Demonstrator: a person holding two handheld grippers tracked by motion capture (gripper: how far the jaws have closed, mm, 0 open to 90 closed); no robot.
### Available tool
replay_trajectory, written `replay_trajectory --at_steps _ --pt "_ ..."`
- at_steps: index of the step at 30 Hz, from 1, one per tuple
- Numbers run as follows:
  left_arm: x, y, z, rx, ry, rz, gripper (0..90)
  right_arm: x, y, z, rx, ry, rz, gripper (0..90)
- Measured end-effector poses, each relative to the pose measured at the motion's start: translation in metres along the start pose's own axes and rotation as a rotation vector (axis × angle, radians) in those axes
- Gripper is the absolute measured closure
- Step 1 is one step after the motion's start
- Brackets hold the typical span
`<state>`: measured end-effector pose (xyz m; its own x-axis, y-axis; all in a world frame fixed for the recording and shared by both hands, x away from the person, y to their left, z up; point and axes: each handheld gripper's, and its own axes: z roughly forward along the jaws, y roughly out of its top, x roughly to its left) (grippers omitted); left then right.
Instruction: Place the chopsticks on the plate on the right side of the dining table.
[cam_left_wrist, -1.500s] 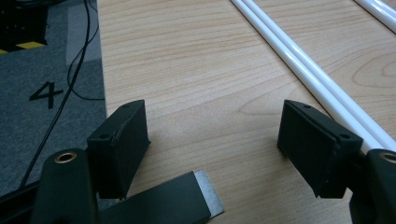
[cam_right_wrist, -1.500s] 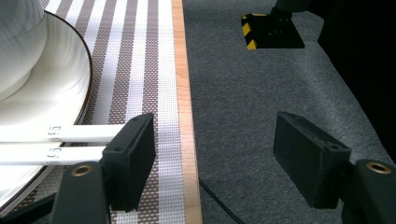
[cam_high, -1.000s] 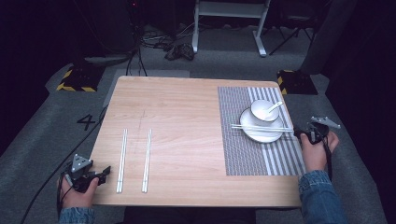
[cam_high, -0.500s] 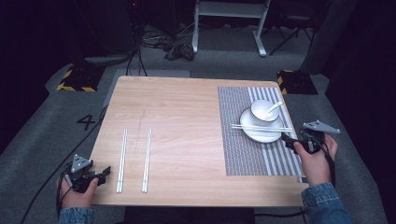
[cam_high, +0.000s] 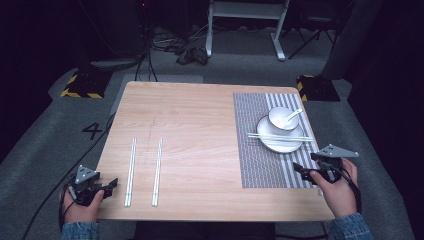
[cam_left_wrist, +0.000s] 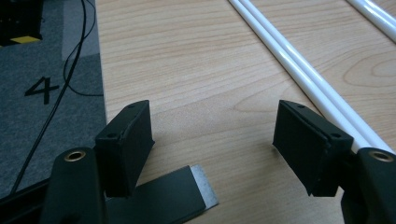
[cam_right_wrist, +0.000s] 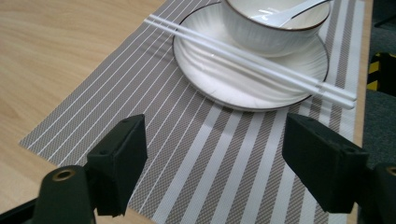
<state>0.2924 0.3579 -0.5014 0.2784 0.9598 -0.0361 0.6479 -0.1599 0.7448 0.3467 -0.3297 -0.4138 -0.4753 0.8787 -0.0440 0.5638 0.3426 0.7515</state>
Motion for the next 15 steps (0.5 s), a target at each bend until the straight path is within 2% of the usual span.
replay_trajectory --at_steps 2,4,6,12,15 --pt "0.000 0.000 -0.003 -0.010 -0.005 -0.004 28.0 0.002 -0.005 0.000 0.014 0.010 -0.008 23.2" --pt "0.000 0.001 -0.004 -0.017 -0.004 -0.006 28.0 0.003 -0.016 0.002 0.030 0.055 -0.025 26.5" --pt "-0.001 0.002 -0.004 -0.018 -0.004 0.000 28.0 0.002 -0.028 0.004 0.034 0.075 -0.021 26.0" --pt "-0.005 0.003 -0.003 -0.017 -0.010 0.007 27.9 0.001 -0.049 0.007 0.042 0.067 -0.025 24.7" --pt "-0.005 0.003 -0.003 -0.019 -0.012 0.010 27.6 0.002 -0.056 0.007 0.029 0.042 -0.064 26.1"
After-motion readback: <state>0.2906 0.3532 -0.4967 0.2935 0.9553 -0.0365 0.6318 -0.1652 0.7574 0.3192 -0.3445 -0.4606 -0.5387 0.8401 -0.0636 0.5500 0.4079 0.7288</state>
